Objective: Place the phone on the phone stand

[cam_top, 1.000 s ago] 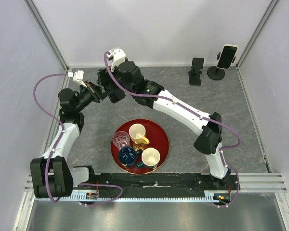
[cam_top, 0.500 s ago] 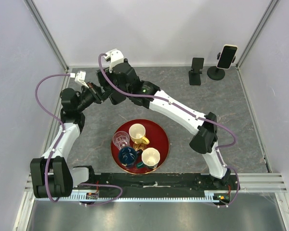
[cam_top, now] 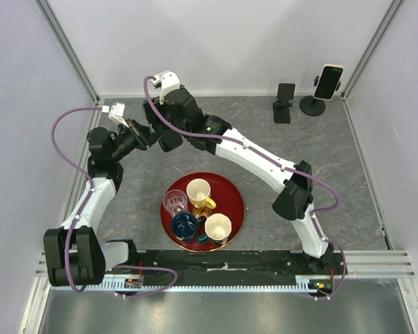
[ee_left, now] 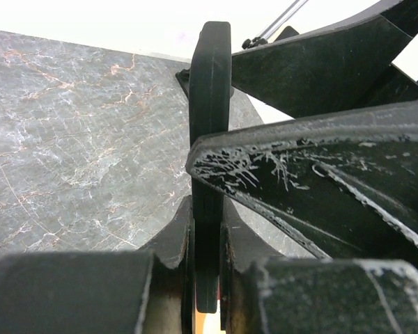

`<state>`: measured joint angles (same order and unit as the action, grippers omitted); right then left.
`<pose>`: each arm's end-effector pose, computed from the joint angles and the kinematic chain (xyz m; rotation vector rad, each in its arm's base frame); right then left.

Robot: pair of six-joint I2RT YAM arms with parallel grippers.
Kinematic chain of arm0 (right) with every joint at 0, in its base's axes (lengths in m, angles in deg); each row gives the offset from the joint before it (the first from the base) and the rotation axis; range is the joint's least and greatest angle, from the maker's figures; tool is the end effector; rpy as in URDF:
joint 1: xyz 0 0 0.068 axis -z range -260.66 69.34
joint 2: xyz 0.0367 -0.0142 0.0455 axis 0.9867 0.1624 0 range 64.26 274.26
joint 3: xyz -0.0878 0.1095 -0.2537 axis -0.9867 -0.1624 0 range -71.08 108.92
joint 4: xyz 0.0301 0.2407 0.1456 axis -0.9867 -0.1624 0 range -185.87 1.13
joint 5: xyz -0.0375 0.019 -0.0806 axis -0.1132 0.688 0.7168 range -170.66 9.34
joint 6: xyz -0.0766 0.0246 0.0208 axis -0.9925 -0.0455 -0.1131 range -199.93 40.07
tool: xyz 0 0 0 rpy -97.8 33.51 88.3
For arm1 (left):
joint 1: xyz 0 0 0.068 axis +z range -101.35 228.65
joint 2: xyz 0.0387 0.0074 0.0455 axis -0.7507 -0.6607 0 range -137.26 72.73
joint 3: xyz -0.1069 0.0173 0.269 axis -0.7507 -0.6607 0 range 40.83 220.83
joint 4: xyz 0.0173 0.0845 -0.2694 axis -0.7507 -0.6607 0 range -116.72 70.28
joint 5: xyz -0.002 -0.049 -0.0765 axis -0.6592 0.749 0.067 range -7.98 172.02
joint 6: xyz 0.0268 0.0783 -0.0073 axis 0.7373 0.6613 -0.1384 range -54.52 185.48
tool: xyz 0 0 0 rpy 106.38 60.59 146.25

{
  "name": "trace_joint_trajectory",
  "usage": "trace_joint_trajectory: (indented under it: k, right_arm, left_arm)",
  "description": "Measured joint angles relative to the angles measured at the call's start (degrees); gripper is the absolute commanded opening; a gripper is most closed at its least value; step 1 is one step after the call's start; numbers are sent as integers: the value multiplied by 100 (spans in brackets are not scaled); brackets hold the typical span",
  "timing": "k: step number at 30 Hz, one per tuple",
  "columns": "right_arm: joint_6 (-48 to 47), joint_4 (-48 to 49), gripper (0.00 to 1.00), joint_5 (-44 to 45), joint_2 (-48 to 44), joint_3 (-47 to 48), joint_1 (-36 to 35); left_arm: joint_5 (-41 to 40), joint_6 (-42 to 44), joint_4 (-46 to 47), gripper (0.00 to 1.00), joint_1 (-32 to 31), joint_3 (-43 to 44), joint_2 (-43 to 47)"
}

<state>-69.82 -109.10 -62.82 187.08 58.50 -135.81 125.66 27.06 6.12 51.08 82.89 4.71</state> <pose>0.3443 0.4556 0.4079 -0.4870 1.7602 0.5313 0.3099 -0.0369 0.3112 0.0397 1.6800 -1.0752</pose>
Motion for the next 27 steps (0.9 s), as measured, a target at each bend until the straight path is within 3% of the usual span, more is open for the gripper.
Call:
trace_joint_trajectory:
  k: [7,22,27]
  right_arm:
    - [42,-59,96,-52,7,15,66]
    - [79,-433,87,-247,345,584,96]
    - [76,-525,78,-249,352,651,103]
  left_arm:
    - [4,4,0,2,-35,0,0]
    - [-4,129,-9,2,-85,4,35]
    - [-4,179,-9,2,-96,9,59]
